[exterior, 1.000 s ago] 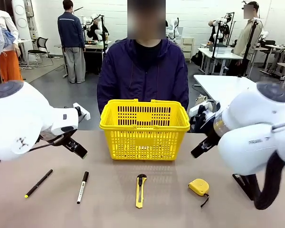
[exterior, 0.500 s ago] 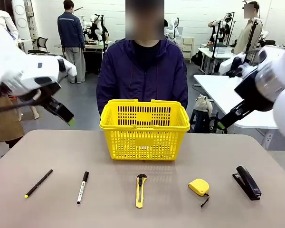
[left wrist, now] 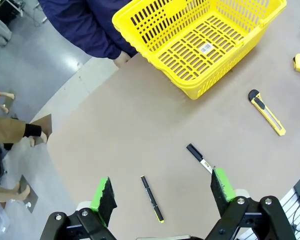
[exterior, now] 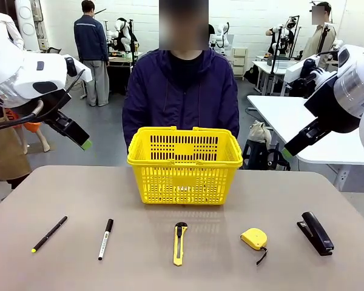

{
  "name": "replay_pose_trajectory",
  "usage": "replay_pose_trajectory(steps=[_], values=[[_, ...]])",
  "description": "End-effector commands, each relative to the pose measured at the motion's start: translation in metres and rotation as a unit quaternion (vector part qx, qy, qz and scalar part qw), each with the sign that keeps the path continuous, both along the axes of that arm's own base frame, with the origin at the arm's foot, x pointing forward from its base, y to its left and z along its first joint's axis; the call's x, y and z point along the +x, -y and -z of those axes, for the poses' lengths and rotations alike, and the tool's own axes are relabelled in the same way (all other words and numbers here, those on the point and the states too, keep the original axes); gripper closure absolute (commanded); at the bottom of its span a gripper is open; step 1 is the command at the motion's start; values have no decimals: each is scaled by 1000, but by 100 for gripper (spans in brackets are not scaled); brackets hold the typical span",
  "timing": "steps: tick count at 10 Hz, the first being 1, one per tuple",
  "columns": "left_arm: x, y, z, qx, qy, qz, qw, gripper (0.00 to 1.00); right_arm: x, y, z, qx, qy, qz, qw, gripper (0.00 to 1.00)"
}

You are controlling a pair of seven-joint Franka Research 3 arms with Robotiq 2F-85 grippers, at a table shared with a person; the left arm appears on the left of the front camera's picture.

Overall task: Place the items the person wants into the basket.
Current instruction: Pick up the item the person points to and place it in the Market Basket.

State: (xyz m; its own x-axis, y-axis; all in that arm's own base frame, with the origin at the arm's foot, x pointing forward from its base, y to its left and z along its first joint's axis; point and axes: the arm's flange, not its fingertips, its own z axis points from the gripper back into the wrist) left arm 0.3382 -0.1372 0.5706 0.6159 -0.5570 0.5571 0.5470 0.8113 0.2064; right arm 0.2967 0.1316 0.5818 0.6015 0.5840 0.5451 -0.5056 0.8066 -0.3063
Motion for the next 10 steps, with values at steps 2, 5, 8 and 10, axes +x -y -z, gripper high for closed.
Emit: replay_pose_trajectory(steps=[2,5,8,10], values=[[0,0,0,0,0,0,1000,0,0,0,0,0,0,0,1000,0],[19,-78,-29,-183,-113,86,973,0,10,92,-3,186,-57,-43,980,0],[23,-164,-39,-199,-128,72,969,0,-1,195,-1,283,-53,-2,958,0],[15,-209,-42,-215,-117,70,967,0,-24,240,-3,298,-37,-16,954,0]])
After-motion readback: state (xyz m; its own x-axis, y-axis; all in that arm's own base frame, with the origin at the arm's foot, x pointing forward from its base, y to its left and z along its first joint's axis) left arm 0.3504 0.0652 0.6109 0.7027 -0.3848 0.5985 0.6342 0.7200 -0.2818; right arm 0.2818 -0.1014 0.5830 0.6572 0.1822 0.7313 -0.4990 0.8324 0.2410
